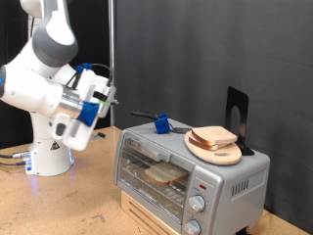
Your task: Make a piece of toast with the oven
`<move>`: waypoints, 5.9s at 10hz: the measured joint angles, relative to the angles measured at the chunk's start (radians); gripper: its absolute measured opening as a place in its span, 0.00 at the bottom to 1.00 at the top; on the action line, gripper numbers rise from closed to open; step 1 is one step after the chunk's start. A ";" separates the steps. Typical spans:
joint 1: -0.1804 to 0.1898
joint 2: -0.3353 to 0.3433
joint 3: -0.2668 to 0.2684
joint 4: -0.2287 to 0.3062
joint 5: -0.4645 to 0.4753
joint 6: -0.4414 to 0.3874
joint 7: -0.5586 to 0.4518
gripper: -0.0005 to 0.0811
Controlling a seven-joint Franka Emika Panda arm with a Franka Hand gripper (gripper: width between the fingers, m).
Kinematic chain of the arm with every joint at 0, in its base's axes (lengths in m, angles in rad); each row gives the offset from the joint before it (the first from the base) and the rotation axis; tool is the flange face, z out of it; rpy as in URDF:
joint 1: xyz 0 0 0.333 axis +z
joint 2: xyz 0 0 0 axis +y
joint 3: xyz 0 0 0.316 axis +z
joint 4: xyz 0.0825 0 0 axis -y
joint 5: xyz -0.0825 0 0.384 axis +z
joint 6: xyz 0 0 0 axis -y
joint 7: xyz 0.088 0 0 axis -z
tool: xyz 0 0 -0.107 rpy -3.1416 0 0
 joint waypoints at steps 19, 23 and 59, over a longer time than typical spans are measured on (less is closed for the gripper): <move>0.028 0.484 0.050 0.371 0.360 0.075 0.033 0.99; 0.079 0.604 0.082 0.490 0.421 0.226 -0.003 0.99; 0.192 1.156 0.113 1.007 0.218 0.220 -0.014 0.99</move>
